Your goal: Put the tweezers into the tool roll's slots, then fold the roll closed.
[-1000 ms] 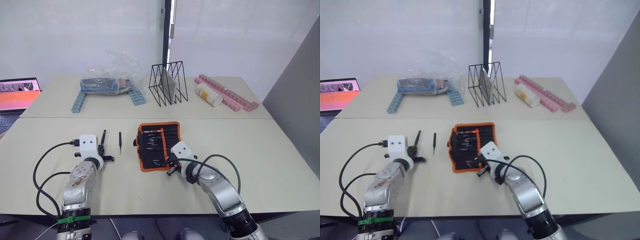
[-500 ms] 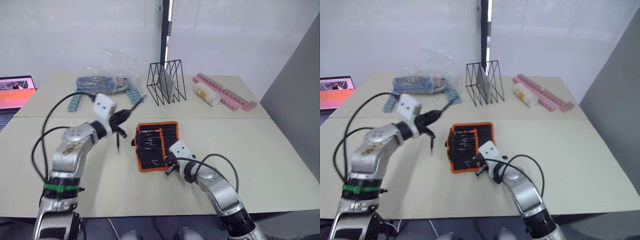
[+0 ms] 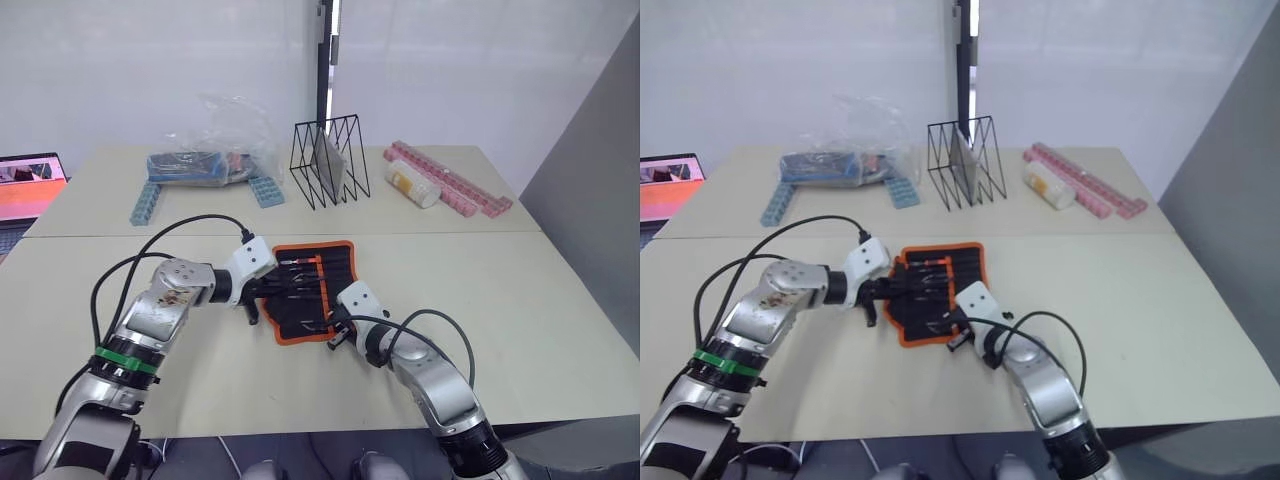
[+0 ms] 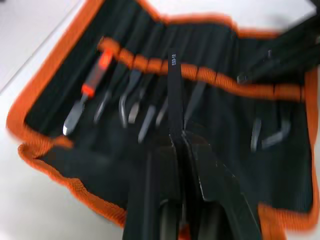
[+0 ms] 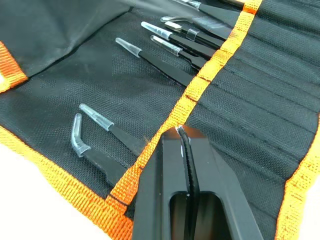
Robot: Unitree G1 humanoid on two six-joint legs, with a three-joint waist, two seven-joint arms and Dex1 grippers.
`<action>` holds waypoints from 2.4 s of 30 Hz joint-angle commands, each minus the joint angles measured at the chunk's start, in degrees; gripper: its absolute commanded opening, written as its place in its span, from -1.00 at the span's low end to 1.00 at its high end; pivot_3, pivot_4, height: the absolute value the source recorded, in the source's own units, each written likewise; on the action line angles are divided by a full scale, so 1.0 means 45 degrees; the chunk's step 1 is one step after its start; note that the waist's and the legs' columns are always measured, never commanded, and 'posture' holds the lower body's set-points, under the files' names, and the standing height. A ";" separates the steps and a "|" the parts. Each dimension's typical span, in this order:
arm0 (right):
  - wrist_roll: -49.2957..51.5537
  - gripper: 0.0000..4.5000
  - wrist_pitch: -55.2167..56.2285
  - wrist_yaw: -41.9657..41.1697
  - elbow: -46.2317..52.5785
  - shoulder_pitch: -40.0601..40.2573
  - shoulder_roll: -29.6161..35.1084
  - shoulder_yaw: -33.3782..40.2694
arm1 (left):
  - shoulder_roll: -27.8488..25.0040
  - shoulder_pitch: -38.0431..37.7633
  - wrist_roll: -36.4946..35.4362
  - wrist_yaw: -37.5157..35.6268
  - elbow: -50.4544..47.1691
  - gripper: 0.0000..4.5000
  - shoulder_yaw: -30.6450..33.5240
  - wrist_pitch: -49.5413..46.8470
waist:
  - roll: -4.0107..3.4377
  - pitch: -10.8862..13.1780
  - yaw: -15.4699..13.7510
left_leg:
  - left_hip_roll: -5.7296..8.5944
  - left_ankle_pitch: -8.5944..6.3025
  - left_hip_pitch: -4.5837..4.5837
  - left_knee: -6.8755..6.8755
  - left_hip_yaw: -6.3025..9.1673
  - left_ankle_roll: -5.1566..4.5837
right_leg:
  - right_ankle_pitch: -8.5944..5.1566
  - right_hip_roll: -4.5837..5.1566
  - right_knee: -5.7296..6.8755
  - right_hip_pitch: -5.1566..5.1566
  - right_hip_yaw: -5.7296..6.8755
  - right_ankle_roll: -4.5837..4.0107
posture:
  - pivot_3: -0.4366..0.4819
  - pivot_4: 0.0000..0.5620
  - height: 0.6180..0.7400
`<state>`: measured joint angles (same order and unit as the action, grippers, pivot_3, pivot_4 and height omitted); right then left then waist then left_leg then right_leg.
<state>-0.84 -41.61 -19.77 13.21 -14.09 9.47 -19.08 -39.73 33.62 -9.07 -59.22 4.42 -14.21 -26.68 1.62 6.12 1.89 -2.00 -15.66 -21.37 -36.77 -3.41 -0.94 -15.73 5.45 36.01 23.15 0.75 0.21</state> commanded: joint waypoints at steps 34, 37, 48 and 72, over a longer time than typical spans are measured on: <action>-0.0032 -1.00 -0.2253 0.0918 0.0898 0.2358 0.0376 -0.0504 | -0.0109 0.1676 0.2473 -0.2156 0.0223 -0.99 -0.2282 0.0194 | 0.0014 -0.0008 -0.0383 | 0.0028 -0.0062 -0.0109 -0.0221 0.0014 -0.0117 | -0.0024 -0.0285 0.0045 -0.0023 0.0012 0.0081 | -0.05 -0.47 0.95; -0.0026 -1.00 -0.2291 0.0965 0.0888 0.2421 0.0359 -0.0533 | 0.0147 0.1922 0.2650 -0.2277 0.0364 -0.99 -0.2469 0.0145 | 0.0015 -0.0009 -0.0389 | 0.0032 -0.0063 -0.0110 -0.0234 0.0013 -0.0118 | -0.0024 -0.0287 0.0045 -0.0029 -0.0006 0.0089 | -0.05 -0.47 0.95; 0.0012 -1.00 -0.2553 0.1114 0.0760 0.2435 0.0411 -0.0547 | 0.1398 0.2749 0.3208 -0.2312 0.1463 -0.99 -0.2861 0.0448 | 0.0027 -0.0017 -0.0541 | 0.0046 -0.0067 -0.0027 -0.0243 0.0045 -0.0125 | -0.0026 -0.0296 0.0034 -0.0144 -0.0015 0.0102 | -0.05 -0.47 0.95; 0.0034 -1.00 -0.2509 0.1221 0.0570 0.2391 0.0308 -0.0506 | 0.2544 0.3426 0.3702 -0.2556 0.2266 -0.99 -0.3146 0.1360 | 0.0023 -0.0030 -0.0460 | 0.0057 -0.0081 0.0011 -0.0259 0.0080 -0.0149 | -0.0032 -0.0314 0.0037 -0.0203 -0.0042 0.0118 | -0.05 -0.47 0.95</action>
<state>-0.93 -46.63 -13.56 22.67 -6.95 10.05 -19.21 -29.83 47.31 7.35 -71.13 14.86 -27.88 -22.01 1.72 5.98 -0.17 -1.73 -16.02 -21.32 -37.94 -3.05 -1.61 -15.88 4.05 36.18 22.23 0.56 0.74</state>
